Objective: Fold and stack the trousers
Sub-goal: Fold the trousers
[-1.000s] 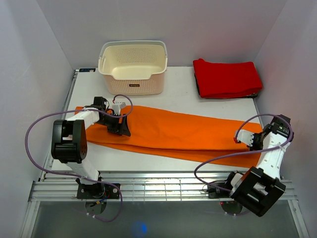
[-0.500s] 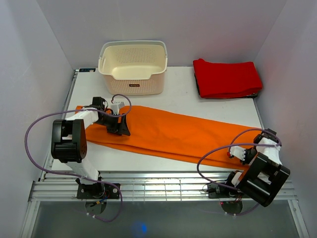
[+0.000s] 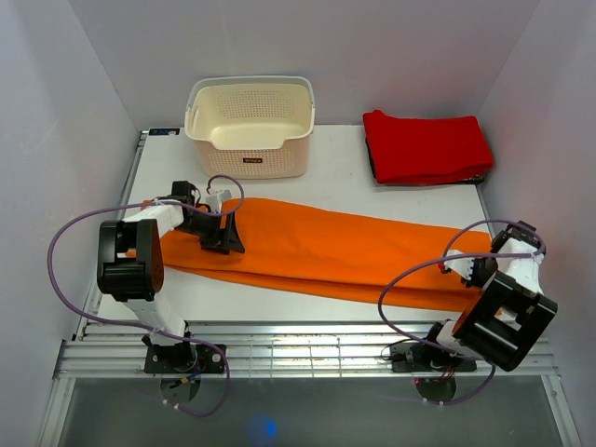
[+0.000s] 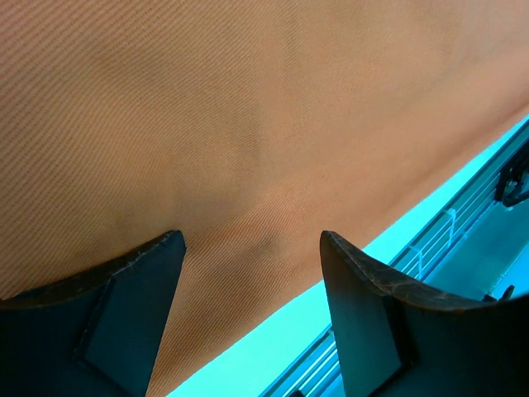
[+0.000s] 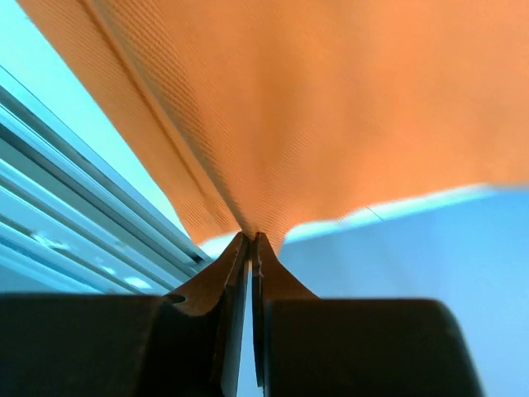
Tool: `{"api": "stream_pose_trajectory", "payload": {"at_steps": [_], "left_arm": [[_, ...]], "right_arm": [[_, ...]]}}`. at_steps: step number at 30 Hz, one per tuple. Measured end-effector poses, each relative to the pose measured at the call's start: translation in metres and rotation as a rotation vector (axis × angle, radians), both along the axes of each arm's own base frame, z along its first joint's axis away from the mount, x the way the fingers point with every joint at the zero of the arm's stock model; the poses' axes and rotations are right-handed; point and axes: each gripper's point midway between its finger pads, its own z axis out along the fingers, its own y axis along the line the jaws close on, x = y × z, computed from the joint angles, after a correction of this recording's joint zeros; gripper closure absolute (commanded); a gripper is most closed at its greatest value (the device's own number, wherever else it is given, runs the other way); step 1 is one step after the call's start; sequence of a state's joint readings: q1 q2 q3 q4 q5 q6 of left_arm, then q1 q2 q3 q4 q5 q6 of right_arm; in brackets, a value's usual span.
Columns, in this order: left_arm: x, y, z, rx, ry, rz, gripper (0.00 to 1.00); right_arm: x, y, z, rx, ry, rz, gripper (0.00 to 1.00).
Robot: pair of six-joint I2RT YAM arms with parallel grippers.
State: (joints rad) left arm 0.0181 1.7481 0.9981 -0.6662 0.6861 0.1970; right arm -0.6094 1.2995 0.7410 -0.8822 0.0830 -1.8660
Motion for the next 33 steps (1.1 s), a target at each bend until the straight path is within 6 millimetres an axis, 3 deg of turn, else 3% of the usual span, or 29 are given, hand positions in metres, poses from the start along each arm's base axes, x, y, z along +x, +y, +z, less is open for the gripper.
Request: {"api": "stream_pose_trajectory", "payload": {"at_steps": [4,8,12,16,19,30,33], "left_arm": [[0.0,0.0,0.001,-0.006,0.008,0.005,0.17],[0.0,0.0,0.0,-0.008,0.012,0.009,0.17],[0.0,0.0,0.0,-0.009,0.014,0.012,0.16],[0.0,0.0,0.001,-0.01,0.015,0.014,0.16],[0.0,0.0,0.001,-0.01,0.014,0.014,0.16],[0.005,-0.002,0.003,-0.06,0.108,0.064,0.18],[0.007,-0.005,0.004,-0.087,0.134,0.071,0.21]], "right_arm": [[0.015,0.0,0.039,-0.02,-0.109,0.015,0.92],[0.0,0.008,0.054,-0.053,-0.128,0.045,0.92],[-0.025,0.016,0.038,-0.067,-0.076,0.06,0.92],[-0.049,0.02,-0.004,-0.048,0.038,0.057,0.92],[-0.055,0.017,-0.028,-0.036,0.103,0.047,0.92],[-0.05,0.006,-0.031,-0.019,0.236,-0.015,0.92],[-0.034,-0.002,-0.029,-0.016,0.271,-0.048,0.92]]}}
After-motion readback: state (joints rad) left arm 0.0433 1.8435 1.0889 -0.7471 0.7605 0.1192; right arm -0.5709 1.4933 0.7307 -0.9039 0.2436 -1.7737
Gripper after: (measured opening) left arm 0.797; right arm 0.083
